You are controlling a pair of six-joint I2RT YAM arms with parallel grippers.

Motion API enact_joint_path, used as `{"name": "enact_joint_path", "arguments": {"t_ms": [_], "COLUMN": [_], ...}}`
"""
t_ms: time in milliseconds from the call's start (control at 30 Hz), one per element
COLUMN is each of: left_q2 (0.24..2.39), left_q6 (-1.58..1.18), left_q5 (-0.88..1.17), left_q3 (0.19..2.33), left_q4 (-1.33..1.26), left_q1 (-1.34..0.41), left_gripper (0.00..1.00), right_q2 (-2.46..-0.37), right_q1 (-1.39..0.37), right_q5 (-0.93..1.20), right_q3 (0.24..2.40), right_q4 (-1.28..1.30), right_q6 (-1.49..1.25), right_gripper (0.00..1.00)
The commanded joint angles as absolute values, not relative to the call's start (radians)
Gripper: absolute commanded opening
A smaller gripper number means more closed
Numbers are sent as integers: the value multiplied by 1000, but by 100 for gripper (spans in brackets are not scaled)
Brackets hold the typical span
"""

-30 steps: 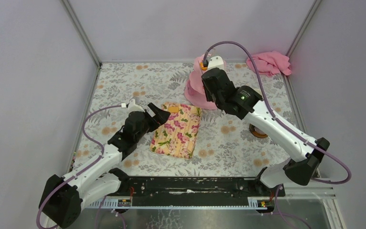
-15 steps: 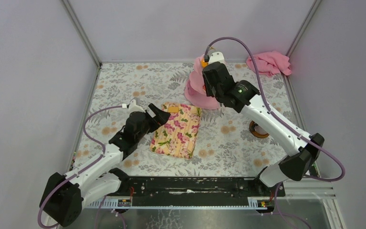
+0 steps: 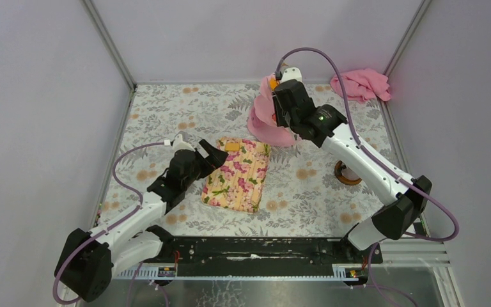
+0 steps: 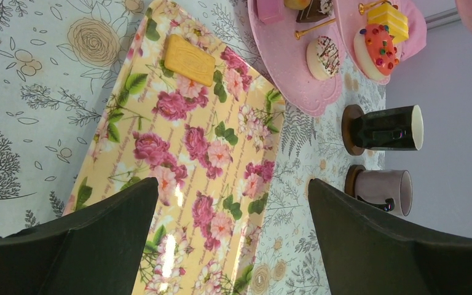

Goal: Serve the afternoon tea
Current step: Place the desert on the desert table.

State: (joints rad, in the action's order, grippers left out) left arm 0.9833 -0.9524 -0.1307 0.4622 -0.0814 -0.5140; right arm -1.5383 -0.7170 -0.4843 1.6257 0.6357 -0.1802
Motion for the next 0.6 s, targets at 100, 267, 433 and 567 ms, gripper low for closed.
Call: {"name": "enact_joint_path", "arguments": {"t_ms": [100,267,433,567], "left_q2": [995,1003,1008,1011], "left_q6": [-956,-957,-957,-957], "left_q5": [-116,-113,-109,-110], "left_q3": [450,449,451,453], "left_q4": [-154,-161,-163,-165], "left_q1": [-503,-502,-502,-502], "left_gripper": [100,100,100,100], "right_q2": [-1552,-1561,-1562,-1559], "right_q1": [-693,-675,-661,-658], "right_q5": [-480,-447,-426,-421], "right_q3": [1682,1684,1682,1684], "right_q4": [563,566,565,562], "right_q6": [-194,-205,-216,-218], "right_gripper": [9,14,18,21]}}
